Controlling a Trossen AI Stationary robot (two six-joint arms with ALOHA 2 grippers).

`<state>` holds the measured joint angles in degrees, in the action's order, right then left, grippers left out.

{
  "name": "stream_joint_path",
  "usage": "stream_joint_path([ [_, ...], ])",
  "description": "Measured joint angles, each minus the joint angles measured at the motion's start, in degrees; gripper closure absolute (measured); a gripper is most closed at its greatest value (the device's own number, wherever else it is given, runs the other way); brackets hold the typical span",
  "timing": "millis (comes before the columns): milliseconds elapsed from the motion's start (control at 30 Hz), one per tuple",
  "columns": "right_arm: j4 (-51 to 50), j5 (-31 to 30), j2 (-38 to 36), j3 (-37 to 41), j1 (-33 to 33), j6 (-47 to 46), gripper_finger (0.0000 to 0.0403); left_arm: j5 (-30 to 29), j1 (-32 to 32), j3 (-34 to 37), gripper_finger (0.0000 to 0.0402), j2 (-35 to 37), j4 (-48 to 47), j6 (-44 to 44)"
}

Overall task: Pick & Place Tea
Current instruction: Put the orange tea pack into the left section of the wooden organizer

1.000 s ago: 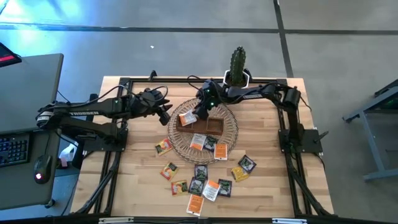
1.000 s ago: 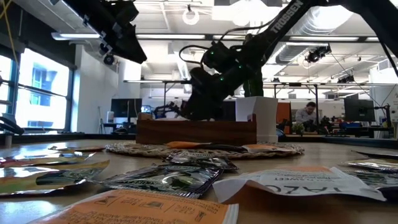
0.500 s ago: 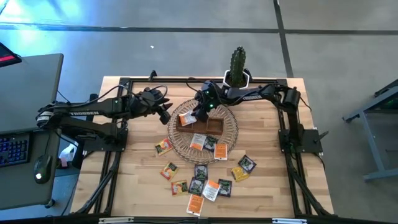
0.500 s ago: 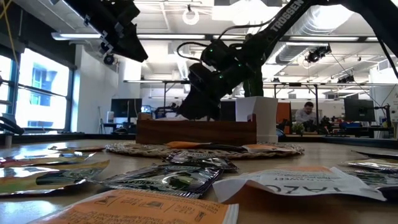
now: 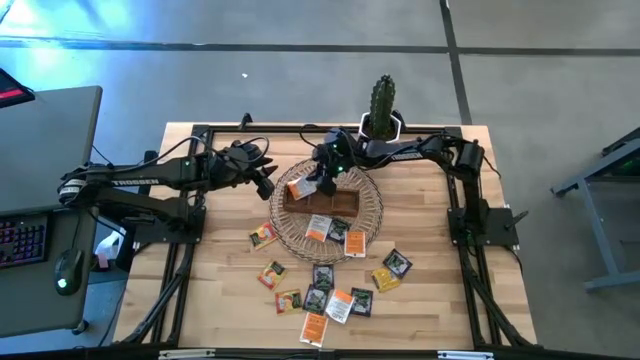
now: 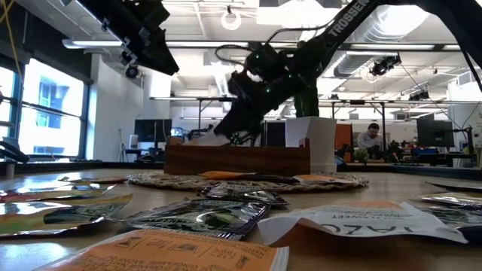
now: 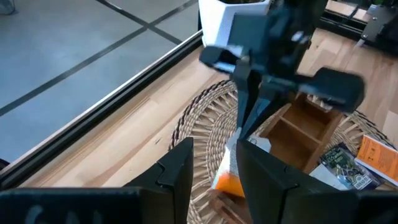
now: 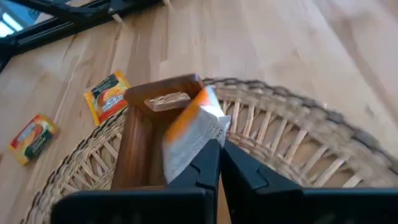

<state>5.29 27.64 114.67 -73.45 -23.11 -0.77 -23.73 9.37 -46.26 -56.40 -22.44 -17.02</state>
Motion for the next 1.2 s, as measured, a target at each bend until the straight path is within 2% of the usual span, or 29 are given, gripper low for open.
stream_joint_path([
  [167,-1.7,0.53,-4.64,-0.11,1.33,9.37,0.0398,0.0,0.0,0.0,0.0282,0.0,0.01,0.2],
  [233,-2.98,-1.16,-6.25,-0.11,2.49,13.76,0.0399,0.01,0.0,0.0,0.0282,0.0,0.46,0.2],
  [367,-10.29,-6.65,-7.35,-1.87,5.92,21.91,0.04,0.02,0.0,0.0,0.0282,0.0,1.97,0.99],
  [467,-20.85,-14.45,-6.58,-6.64,8.47,27.54,0.0401,0.02,0.0,0.0,0.0282,0.0,3.37,2.17],
  [533,-26.13,-17.34,-5.63,-10.43,9.48,29.99,0.0401,0.02,0.0,-0.02,0.0282,0.0,3.86,2.19],
  [767,-30.86,-18.37,-1.42,-19.01,9.54,29.48,0.0402,0.2,0.0,-0.02,0.0282,0.0,5.03,2.19],
  [967,-33.28,-18.71,2.42,-20.1,8.49,29.7,0.0402,0.37,0.0,-0.02,0.0282,0.0,4.93,2.16],
  [1200,-30.3,-19.92,3.21,-20.13,7.99,30.7,0.0402,0.24,0.0,-0.02,0.0282,-0.01,4.99,2.16],
])
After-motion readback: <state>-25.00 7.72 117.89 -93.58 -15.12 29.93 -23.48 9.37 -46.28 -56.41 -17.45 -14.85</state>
